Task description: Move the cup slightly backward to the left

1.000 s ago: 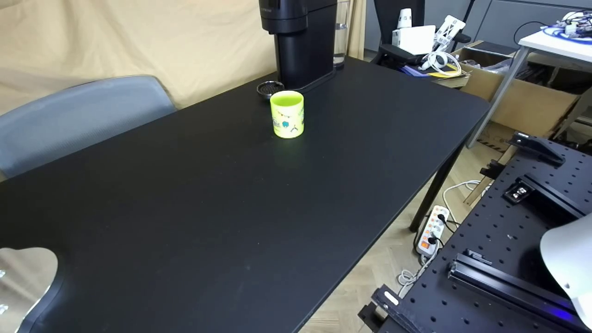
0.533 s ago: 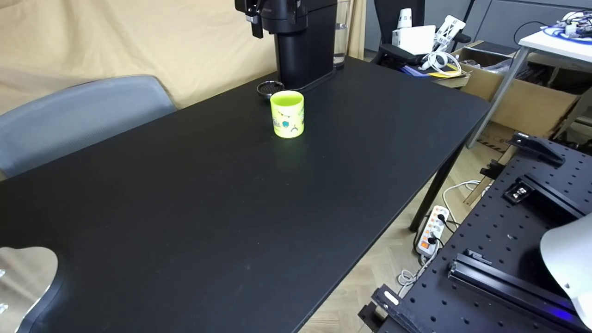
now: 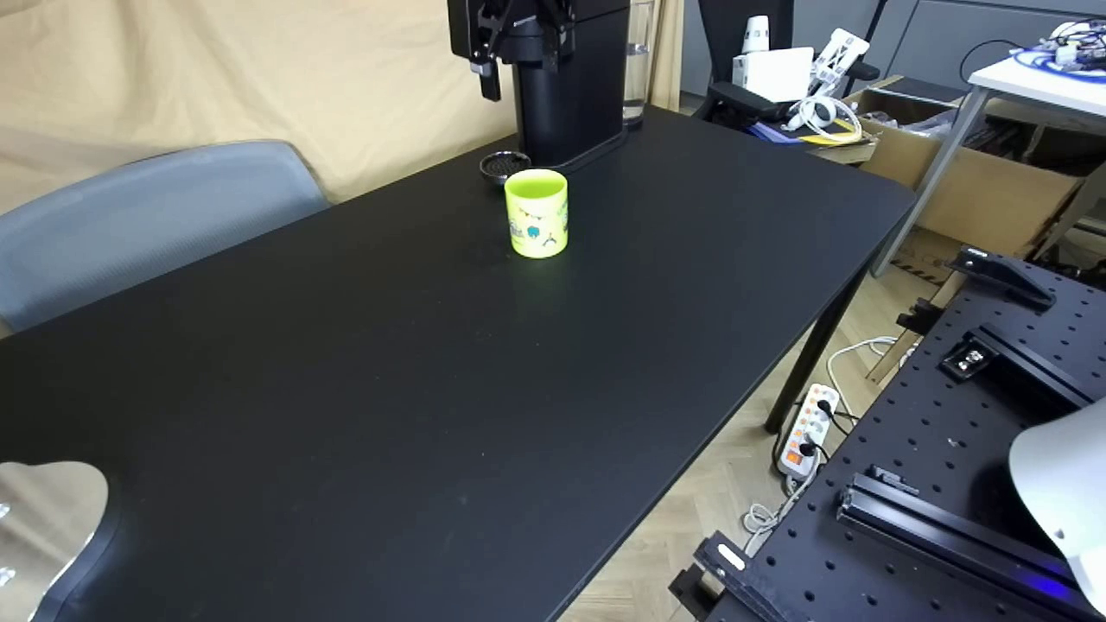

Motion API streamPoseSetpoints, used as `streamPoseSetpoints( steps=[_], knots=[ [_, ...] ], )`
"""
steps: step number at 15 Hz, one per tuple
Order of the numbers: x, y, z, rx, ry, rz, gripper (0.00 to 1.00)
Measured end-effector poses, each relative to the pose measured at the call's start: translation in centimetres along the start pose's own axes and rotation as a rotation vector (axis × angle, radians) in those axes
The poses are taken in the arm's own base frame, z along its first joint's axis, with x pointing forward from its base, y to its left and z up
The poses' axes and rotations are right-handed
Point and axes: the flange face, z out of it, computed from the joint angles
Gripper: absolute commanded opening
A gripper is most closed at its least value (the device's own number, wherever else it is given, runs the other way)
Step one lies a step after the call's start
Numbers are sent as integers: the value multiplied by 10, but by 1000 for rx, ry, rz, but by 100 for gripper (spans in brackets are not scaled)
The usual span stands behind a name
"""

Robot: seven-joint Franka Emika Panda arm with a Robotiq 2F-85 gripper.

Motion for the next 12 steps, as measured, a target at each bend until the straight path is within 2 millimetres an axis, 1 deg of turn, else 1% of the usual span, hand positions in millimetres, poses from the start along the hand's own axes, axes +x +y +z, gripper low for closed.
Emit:
streamPoseSetpoints(
  steps=[6, 9, 12],
  knots=[
    [12, 10, 89, 13, -35, 13, 100],
    [25, 13, 120, 17, -23, 23, 100],
    [38, 10, 137, 24, -12, 25, 100]
  ],
)
